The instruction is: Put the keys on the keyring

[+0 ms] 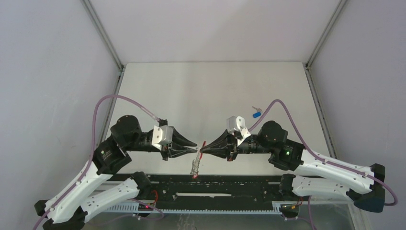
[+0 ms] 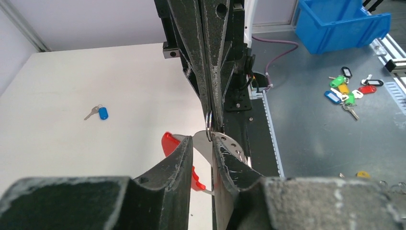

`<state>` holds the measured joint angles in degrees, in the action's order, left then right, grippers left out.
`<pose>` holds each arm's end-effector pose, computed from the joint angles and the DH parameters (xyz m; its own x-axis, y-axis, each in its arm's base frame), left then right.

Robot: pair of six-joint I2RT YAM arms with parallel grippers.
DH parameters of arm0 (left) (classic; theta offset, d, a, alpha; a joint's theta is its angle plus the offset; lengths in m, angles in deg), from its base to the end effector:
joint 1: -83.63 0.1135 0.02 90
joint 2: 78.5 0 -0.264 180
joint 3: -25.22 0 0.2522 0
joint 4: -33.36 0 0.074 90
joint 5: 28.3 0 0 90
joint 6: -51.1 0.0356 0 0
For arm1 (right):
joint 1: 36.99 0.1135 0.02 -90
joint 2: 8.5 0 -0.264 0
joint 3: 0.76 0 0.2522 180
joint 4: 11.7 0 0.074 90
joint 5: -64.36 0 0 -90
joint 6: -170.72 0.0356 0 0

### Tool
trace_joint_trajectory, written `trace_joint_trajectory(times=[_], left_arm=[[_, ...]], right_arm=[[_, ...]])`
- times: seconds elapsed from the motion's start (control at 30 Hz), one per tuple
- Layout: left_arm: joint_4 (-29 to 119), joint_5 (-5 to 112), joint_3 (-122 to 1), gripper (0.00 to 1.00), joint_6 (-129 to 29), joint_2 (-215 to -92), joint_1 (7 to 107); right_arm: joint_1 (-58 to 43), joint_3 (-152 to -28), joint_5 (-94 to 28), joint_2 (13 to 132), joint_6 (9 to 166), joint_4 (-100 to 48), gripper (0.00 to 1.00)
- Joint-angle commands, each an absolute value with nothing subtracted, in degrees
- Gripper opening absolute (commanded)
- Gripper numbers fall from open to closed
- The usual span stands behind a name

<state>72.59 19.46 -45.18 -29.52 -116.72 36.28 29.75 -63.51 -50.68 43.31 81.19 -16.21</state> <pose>0.0675 -0.1086 0.3988 0.0804 0.0908 -0.9926 0.9968 -0.0040 0.0803 0.0691 0.1989 0.3808 0.0360 0.1026 -0.9941 -0.9988 -0.0295 -0.0392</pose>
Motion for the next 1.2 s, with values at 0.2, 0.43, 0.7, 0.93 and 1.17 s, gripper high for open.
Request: trace_joint_trajectory(times=[0.2,0.43,0.7,0.93,1.17], left_arm=[[71.2,14.6,-43.4,0.22,-31.1,-117.2,36.7],[68.5,15.1,-43.0,0.19,-32.8,-117.7,36.7],[69.0,16.0,-41.8,0.10,-32.4,-117.1,36.8],[69.6,17.0,-41.4,0.30,-32.4,-116.2,36.8],[69.5,18.7,-41.6,0.28,-32.4,-116.1,36.7]], right_arm=[[29.7,-64.4,-50.8,43.3,82.6,-11.9,0.00],[29.6,-64.4,-51.6,44.4,83.2,-10.6,0.00],[29.7,-64.4,-51.5,44.5,83.5,-10.4,0.00],[29.6,-64.4,-50.9,44.0,83.5,-10.9,0.00],[29.5,-64.4,-51.0,44.1,83.7,-11.0,0.00]])
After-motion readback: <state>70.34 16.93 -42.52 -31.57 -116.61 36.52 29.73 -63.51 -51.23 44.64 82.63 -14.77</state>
